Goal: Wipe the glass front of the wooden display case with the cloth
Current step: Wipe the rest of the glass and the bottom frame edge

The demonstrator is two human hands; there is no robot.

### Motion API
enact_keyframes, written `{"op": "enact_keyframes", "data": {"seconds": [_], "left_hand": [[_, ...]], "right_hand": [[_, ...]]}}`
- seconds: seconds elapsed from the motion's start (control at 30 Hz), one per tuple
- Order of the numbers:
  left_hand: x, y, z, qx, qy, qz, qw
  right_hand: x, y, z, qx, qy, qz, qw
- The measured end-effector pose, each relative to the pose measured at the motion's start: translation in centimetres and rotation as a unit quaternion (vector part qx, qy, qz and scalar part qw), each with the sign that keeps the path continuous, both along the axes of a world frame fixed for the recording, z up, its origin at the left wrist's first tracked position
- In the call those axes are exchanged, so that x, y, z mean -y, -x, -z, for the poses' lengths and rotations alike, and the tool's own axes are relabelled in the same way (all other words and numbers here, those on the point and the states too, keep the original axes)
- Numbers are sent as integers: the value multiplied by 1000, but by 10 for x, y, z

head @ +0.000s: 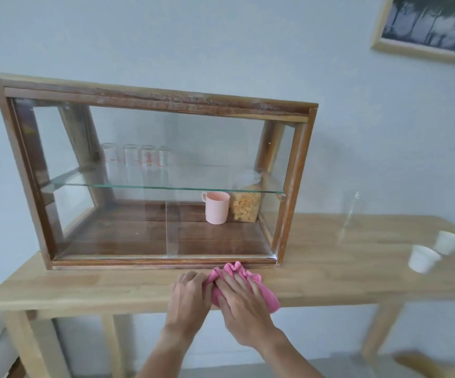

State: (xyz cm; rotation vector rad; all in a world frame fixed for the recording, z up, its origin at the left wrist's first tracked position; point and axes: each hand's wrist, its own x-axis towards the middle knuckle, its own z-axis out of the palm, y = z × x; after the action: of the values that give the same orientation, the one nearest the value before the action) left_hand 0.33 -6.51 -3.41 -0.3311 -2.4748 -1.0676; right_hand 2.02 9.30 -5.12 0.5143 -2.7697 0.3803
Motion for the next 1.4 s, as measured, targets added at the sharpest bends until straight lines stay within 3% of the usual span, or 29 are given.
{"op": "enact_keyframes", "data": {"seconds": [0.17, 0.23, 0.33, 0.47, 0.6, 0.7, 0.83, 0.97, 1.03, 1.1, 1.33, 1.4], "left_hand": [[-81, 7, -16, 75, -17, 104, 992], [-110, 7, -26, 112, -81, 120, 983], [-145, 3, -42, 93, -137, 137, 977], [-168, -5, -62, 57, -134, 203, 968], [-173, 0, -72, 23, -133, 202, 970], [-174, 7, -70, 35, -135, 193, 971], [-183, 7, -71, 106, -213, 209, 949], [-186, 8, -76, 240, -308, 224, 893], [-184, 12, -77, 271, -329, 220, 877], [-182, 16, -74, 271, -322, 204, 884], [-196, 25, -57, 197, -181, 94, 959], [-206, 21, -56, 137, -159, 53, 976]], "right_hand": [[-96, -13, -19, 68, 145, 92, 983], [-128, -19, -29, 77, 245, 175, 951], [-160, -20, -43, 96, 390, 225, 888], [-177, -18, -59, 196, 537, 191, 798], [-194, -20, -68, 212, 561, 153, 785], [-201, -22, -69, 220, 619, 107, 746], [-203, -22, -70, 292, 665, 15, 687], [-203, -21, -67, 300, 729, -24, 615], [-206, -19, -66, 286, 732, -4, 619], [-211, -16, -66, 265, 722, 37, 638], [-222, 16, -73, 104, 656, 211, 717], [-223, 28, -78, 50, 585, 265, 765]]}}
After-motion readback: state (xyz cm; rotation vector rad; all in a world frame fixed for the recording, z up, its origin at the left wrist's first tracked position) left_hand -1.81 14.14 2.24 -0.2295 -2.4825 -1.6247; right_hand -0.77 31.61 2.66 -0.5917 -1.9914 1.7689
